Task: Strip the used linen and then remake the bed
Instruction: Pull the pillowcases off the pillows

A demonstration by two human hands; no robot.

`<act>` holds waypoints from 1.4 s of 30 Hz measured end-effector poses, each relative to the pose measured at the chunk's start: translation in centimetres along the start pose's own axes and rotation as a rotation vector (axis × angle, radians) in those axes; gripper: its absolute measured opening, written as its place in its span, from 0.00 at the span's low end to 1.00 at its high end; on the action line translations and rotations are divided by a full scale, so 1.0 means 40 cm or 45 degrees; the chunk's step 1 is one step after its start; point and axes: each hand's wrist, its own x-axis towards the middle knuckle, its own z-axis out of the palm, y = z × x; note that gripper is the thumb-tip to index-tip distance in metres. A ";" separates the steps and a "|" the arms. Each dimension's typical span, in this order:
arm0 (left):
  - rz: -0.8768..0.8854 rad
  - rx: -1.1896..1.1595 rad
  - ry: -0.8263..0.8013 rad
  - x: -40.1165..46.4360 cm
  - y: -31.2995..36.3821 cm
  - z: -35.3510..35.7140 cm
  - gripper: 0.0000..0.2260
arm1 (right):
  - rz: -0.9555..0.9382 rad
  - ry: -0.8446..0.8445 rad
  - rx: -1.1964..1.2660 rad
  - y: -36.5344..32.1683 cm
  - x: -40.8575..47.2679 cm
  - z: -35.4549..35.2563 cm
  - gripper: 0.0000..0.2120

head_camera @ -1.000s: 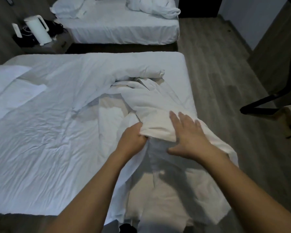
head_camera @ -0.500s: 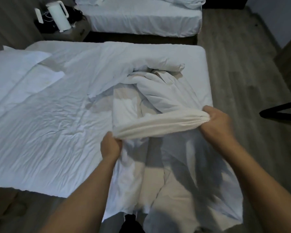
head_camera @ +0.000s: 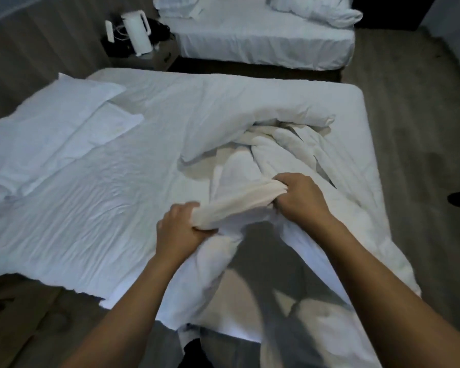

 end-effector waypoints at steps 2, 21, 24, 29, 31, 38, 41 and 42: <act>-0.174 -0.062 -0.527 0.010 -0.152 0.079 0.17 | 0.080 0.106 0.109 -0.043 -0.015 0.026 0.11; 0.367 0.153 0.025 0.124 -0.551 -0.479 0.16 | 0.077 -0.236 -0.049 -0.534 0.013 0.546 0.15; 0.183 0.243 -0.531 0.142 -0.727 -0.371 0.24 | 0.102 -0.224 -0.095 -0.560 -0.002 0.594 0.10; 0.057 0.030 -0.804 0.168 -0.886 -0.220 0.38 | 0.265 -0.167 -0.167 -0.659 0.023 0.702 0.10; -0.035 -0.202 -0.891 0.175 -0.931 -0.186 0.46 | 0.298 -0.109 -0.192 -0.694 0.035 0.734 0.08; -0.018 -0.318 -0.746 0.326 -1.035 -0.192 0.15 | 0.452 -0.115 -0.133 -0.749 0.100 0.827 0.10; 0.075 -0.162 -0.562 0.463 -1.124 -0.275 0.12 | 0.471 -0.175 -0.138 -0.811 0.144 0.892 0.11; 0.107 -0.124 -0.486 0.520 -1.156 -0.330 0.13 | 0.474 -0.202 -0.158 -0.846 0.160 0.915 0.11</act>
